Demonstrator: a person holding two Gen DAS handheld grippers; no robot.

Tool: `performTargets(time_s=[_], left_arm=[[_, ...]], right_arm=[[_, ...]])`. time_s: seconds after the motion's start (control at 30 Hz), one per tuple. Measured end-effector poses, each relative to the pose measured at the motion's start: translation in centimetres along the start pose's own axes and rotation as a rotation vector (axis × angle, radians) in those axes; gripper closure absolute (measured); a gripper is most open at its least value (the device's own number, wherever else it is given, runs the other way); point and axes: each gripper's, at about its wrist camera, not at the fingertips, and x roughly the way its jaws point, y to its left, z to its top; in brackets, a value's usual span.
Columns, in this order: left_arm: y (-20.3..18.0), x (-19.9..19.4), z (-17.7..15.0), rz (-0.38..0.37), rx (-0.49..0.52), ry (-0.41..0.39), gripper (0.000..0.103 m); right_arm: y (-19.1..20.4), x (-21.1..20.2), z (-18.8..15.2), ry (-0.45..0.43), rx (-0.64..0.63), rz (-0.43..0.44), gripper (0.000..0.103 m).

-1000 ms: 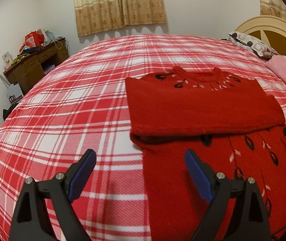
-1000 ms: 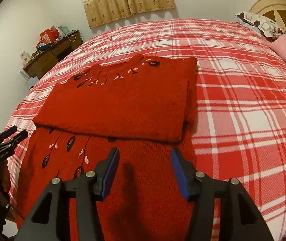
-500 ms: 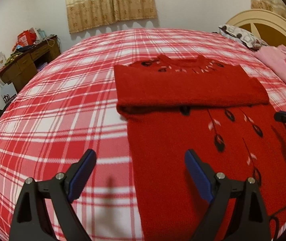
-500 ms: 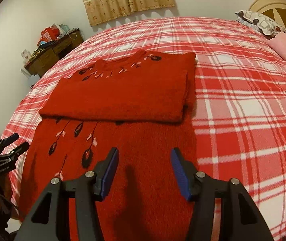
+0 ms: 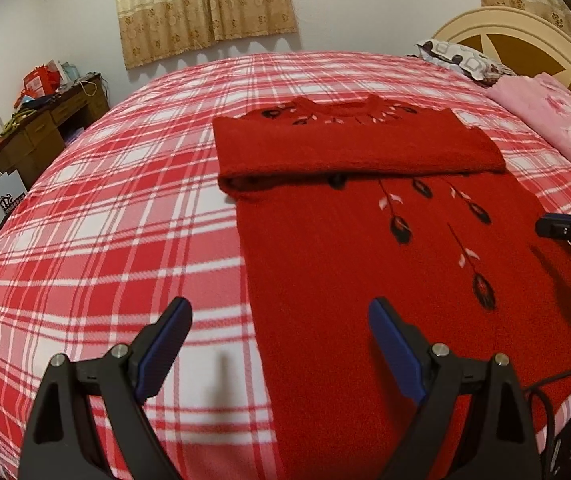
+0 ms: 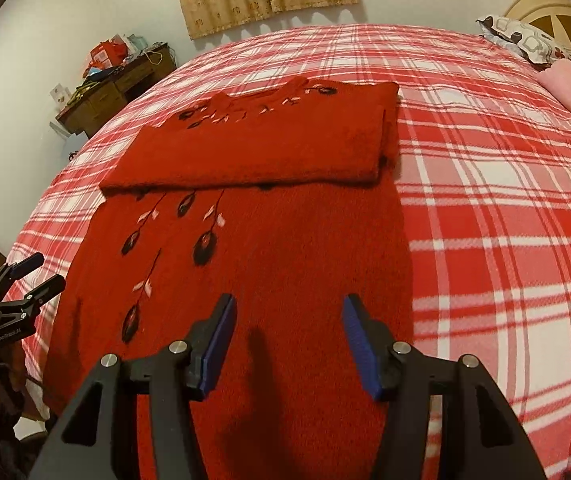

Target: Fold small clothes

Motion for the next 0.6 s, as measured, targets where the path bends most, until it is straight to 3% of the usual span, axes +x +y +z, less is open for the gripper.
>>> performTargets(time_s=[0.6], left_arm=[[-0.3,-1.8,-3.7,-0.028,0.056,0.069,0.011]], right_arm=[[0.2,-3.3,-5.4,0.043,-0.004,0.009,0.047]])
